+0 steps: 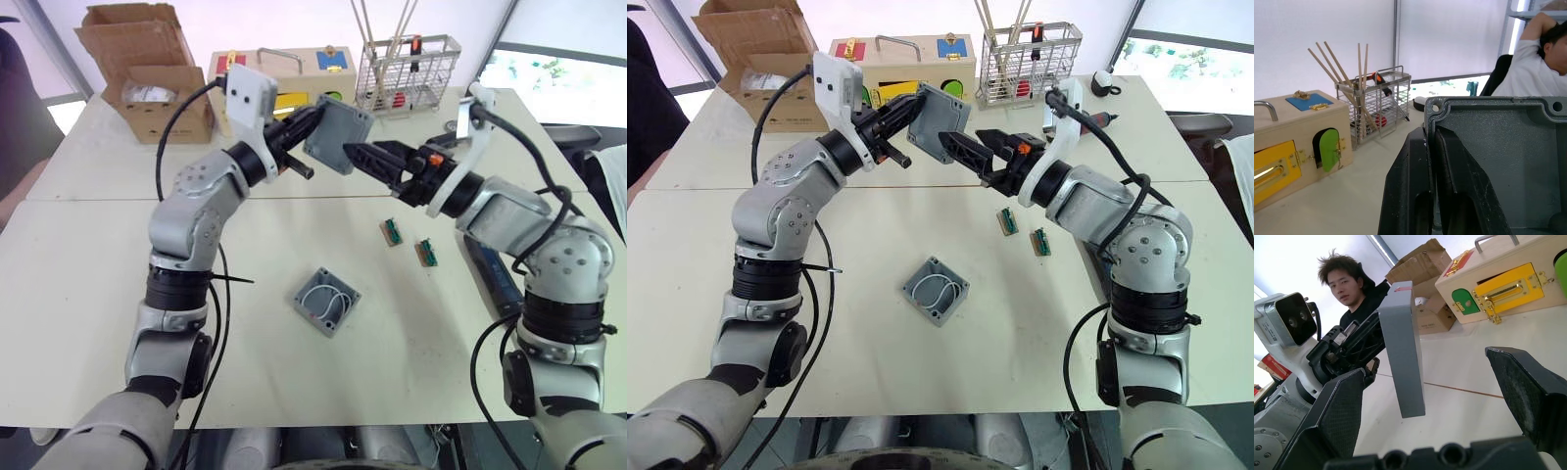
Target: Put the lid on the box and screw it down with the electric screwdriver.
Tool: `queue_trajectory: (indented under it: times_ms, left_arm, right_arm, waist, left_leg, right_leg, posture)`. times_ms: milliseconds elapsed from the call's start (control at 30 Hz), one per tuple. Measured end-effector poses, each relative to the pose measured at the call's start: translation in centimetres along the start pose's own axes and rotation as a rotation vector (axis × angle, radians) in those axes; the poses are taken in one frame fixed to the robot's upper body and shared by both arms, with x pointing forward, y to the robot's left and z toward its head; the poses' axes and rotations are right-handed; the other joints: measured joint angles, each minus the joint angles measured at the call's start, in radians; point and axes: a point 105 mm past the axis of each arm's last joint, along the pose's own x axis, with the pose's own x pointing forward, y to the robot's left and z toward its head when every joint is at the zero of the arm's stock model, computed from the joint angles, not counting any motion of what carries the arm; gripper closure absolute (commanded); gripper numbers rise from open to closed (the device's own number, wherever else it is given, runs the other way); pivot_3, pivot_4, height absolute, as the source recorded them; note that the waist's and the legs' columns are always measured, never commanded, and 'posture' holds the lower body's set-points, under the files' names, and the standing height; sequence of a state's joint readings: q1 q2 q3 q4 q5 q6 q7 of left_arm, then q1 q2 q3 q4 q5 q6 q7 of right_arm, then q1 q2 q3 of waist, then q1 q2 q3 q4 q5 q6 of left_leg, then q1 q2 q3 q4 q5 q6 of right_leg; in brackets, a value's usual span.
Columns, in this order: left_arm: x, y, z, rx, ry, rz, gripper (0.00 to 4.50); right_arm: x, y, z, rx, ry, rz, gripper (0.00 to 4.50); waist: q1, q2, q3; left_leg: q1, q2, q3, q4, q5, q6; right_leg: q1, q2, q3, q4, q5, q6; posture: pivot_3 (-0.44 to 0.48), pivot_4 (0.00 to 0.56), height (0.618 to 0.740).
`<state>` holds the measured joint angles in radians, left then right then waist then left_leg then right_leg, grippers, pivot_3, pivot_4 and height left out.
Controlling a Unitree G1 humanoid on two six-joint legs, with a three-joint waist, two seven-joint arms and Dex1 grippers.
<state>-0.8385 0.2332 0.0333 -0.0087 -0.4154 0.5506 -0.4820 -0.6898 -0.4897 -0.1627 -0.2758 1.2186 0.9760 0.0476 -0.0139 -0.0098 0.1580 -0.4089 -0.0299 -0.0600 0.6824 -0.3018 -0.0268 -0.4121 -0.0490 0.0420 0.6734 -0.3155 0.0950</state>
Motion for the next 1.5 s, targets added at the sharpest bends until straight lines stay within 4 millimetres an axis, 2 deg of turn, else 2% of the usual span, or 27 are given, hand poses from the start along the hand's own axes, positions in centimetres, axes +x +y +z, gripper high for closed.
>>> queue_trajectory:
  times_ms: [100,133,167,333,433,500,533,800,833,900,1000,1033,1067,1100,1133,1167,1200,1233,1267,1300,1367,1467,1500]
  left_arm:
    - [0.1,0.0,-0.2,-0.009,0.005,-0.001,4.46]
    - [0.1,0.0,-0.3,-0.012,0.005,-0.004,4.50]
    - [0.1,-0.1,-0.3,-0.013,0.005,-0.007,4.50]
    - [0.1,-0.2,-0.3,-0.014,0.005,-0.013,4.50]
    - [0.2,-0.2,-0.3,-0.015,0.006,-0.012,4.50]
    - [0.2,-0.1,-0.2,-0.014,0.001,-0.009,4.50]
    - [0.2,-0.1,-0.2,-0.013,0.002,-0.008,4.50]
    - [0.0,0.0,-0.3,-0.029,0.012,-0.008,4.50]
    - [-0.2,0.1,-0.3,-0.052,0.008,-0.014,3.80]
    - [-0.4,0.0,0.0,-0.091,-0.003,-0.048,3.08]
    - [-1.0,0.1,0.7,-0.149,-0.023,-0.075,1.52]
    - [-1.1,0.2,0.7,-0.153,-0.024,-0.075,1.44]
    - [-1.4,0.6,0.9,-0.166,-0.030,-0.067,0.95]
    - [-1.7,1.0,1.1,-0.184,-0.033,-0.061,0.95]
    - [-2.5,1.5,1.1,-0.251,-0.007,-0.083,0.95]
    - [-4.3,2.7,1.1,-0.314,0.042,-0.092,0.95]
    - [-5.6,3.8,1.3,-0.343,0.058,-0.080,0.95]
    - [-6.9,4.1,1.2,-0.382,0.083,-0.100,0.95]
    - [-7.7,4.2,1.1,-0.405,0.102,-0.113,0.95]
    - [-8.6,3.8,0.7,-0.441,0.137,-0.159,0.95]
    - [-9.6,3.1,0.0,-0.495,0.184,-0.222,0.95]
    - [-10.2,1.9,-0.7,-0.516,0.238,-0.294,0.95]
    - [-10.8,1.6,-1.3,-0.500,0.278,-0.309,0.95]
  right_arm:
    - [0.0,0.0,-0.1,0.000,-0.002,-0.002,0.00]
    - [0.0,0.0,-0.1,0.002,-0.003,-0.004,0.64]
    - [0.1,0.0,-0.2,0.005,-0.004,-0.003,0.79]
    - [0.1,-0.3,-0.5,0.009,-0.011,-0.020,2.21]
    - [0.2,-0.1,-0.6,0.014,-0.013,-0.007,3.29]
    - [0.3,0.2,-0.6,0.007,-0.017,-0.004,4.29]
    - [0.3,0.1,-0.7,0.008,-0.018,-0.005,4.39]
    - [0.5,0.2,-0.9,0.021,-0.021,-0.004,4.39]
    - [0.5,0.2,-0.9,0.024,-0.022,0.000,4.39]
    - [0.4,0.2,-0.8,0.025,-0.027,0.002,4.39]
    - [0.3,0.4,-0.7,0.009,-0.034,0.008,4.39]
    - [0.3,0.5,-0.6,0.007,-0.036,0.010,4.39]
    - [0.2,0.5,-0.5,-0.002,-0.042,0.011,4.39]
    - [0.2,0.5,-0.4,-0.022,-0.046,0.008,4.39]
    - [-0.3,0.4,-0.2,-0.125,-0.051,-0.016,4.39]
    - [-1.6,0.1,0.2,-0.347,-0.052,-0.060,4.39]
    - [-2.4,-0.1,0.3,-0.472,-0.046,-0.079,4.39]
    - [-3.2,0.0,0.1,-0.644,-0.038,-0.085,4.39]
    - [-3.5,0.2,-0.4,-0.734,-0.022,-0.069,4.39]
    - [-3.9,0.8,-1.4,-0.867,-0.012,-0.033,4.39]
    - [-4.2,1.9,-3.6,-0.977,0.013,0.053,4.39]
    - [-4.6,2.8,-4.7,-1.156,-0.009,0.110,4.39]
    - [-5.2,2.9,-5.4,-1.320,-0.011,0.115,4.39]
  waist:
    - [0.000,0.000,0.000]
    - [0.000,0.000,0.000]
    - [-0.001,0.000,0.000]
    - [0.000,0.000,0.000]
    - [-0.001,0.000,0.000]
    - [-0.001,0.000,0.000]
    - [0.000,0.000,0.000]
    - [-0.001,0.000,0.000]
    - [-0.002,0.000,0.000]
    - [-0.002,0.000,0.000]
    - [-0.003,0.000,0.000]
    - [-0.004,0.000,0.000]
    - [-0.005,0.000,0.000]
    - [-0.004,0.000,0.000]
    - [-0.003,0.000,0.000]
    - [-0.004,0.000,0.000]
    - [-0.007,0.000,0.000]
    - [-0.007,0.000,0.000]
    - [-0.008,0.000,0.000]
    - [-0.008,0.000,0.000]
    - [-0.007,0.000,0.000]
    - [0.002,0.000,0.000]
    - [0.003,0.000,0.000]
  left_leg:
    - [0.000,0.000,0.000,0.000,0.000,0.000]
    - [0.000,0.000,0.000,0.000,0.000,0.000]
    - [0.000,0.000,0.000,0.000,0.000,0.000]
    - [0.000,0.000,0.000,0.000,0.000,0.000]
    - [0.000,0.000,0.000,0.000,0.000,0.000]
    - [0.000,0.000,0.000,0.000,0.000,0.000]
    - [0.000,0.000,0.000,0.000,0.000,0.000]
    - [0.000,0.000,0.000,0.000,0.000,0.000]
    - [0.000,0.000,0.000,0.000,0.000,0.000]
    - [0.000,0.000,0.000,0.000,0.000,0.000]
    - [0.000,0.000,0.000,0.000,0.000,0.000]
    - [0.000,0.000,0.000,0.000,0.000,0.000]
    - [0.000,0.000,0.000,0.000,0.000,0.000]
    - [0.000,0.000,0.000,0.000,0.000,0.000]
    - [0.000,0.000,0.000,0.000,0.000,0.000]
    - [0.000,0.000,0.000,-0.001,0.000,0.000]
    - [0.000,-0.001,0.000,-0.001,-0.001,0.001]
    - [0.000,-0.001,0.001,-0.001,-0.001,0.001]
    - [0.000,-0.001,0.001,-0.002,-0.001,0.001]
    - [0.000,-0.001,0.000,-0.002,-0.001,0.001]
    - [0.000,-0.001,0.001,0.000,0.000,0.001]
    - [0.001,-0.001,0.001,0.003,0.001,-0.001]
    - [0.002,-0.001,0.000,0.002,0.001,-0.001]
  right_leg:
    - [0.000,0.000,0.000,0.000,0.000,0.000]
    - [0.000,0.000,0.000,0.000,0.000,0.000]
    - [0.000,0.000,0.000,0.000,0.000,0.000]
    - [0.000,0.000,0.000,0.000,0.000,0.000]
    - [0.000,0.000,0.000,0.000,0.000,0.000]
    - [-0.001,0.000,0.000,0.000,0.000,0.000]
    - [-0.001,0.000,0.000,0.001,0.000,0.000]
    - [-0.001,0.000,0.000,0.004,0.000,0.000]
    - [-0.002,0.000,0.000,0.006,0.000,0.000]
    - [-0.002,0.000,0.000,0.007,0.000,0.000]
    - [-0.002,0.000,0.000,0.007,0.000,0.000]
    - [-0.002,0.000,0.000,0.007,0.000,0.000]
    - [-0.003,0.000,0.000,0.008,0.000,0.000]
    - [-0.003,0.000,0.000,0.008,0.000,0.000]
    - [-0.003,0.000,0.000,0.008,0.000,0.000]
    - [-0.004,0.001,0.000,0.008,0.000,0.000]
    - [-0.004,0.002,0.000,0.008,0.000,0.000]
    - [-0.005,0.003,-0.001,0.008,0.000,0.001]
    - [-0.005,0.003,-0.001,0.008,0.000,0.001]
    - [-0.005,0.003,-0.001,0.008,0.000,0.001]
    - [-0.005,0.003,0.000,0.008,-0.001,0.001]
    - [-0.003,0.001,0.001,0.008,0.000,0.001]
    - [-0.002,0.002,0.001,0.008,-0.001,0.001]
  posture:
    - [0.000,0.150,0.740]
    - [0.000,0.150,0.740]
    - [0.000,0.150,0.740]
    - [0.000,0.150,0.740]
    - [0.000,0.150,0.740]
    - [0.000,0.150,0.740]
    - [0.000,0.150,0.740]
    - [0.000,0.150,0.740]
    - [0.000,0.150,0.740]
    - [0.000,0.150,0.740]
    - [0.000,0.150,0.740]
    - [0.000,0.150,0.740]
    - [0.000,0.150,0.740]
    - [0.000,0.150,0.740]
    - [0.000,0.150,0.740]
    - [0.000,0.150,0.740]
    - [0.000,0.150,0.740]
    - [0.000,0.150,0.740]
    - [0.000,0.150,0.740]
    - [0.000,0.150,0.740]
    - [0.000,0.150,0.740]
    - [0.000,0.150,0.740]
    - [0.000,0.150,0.740]
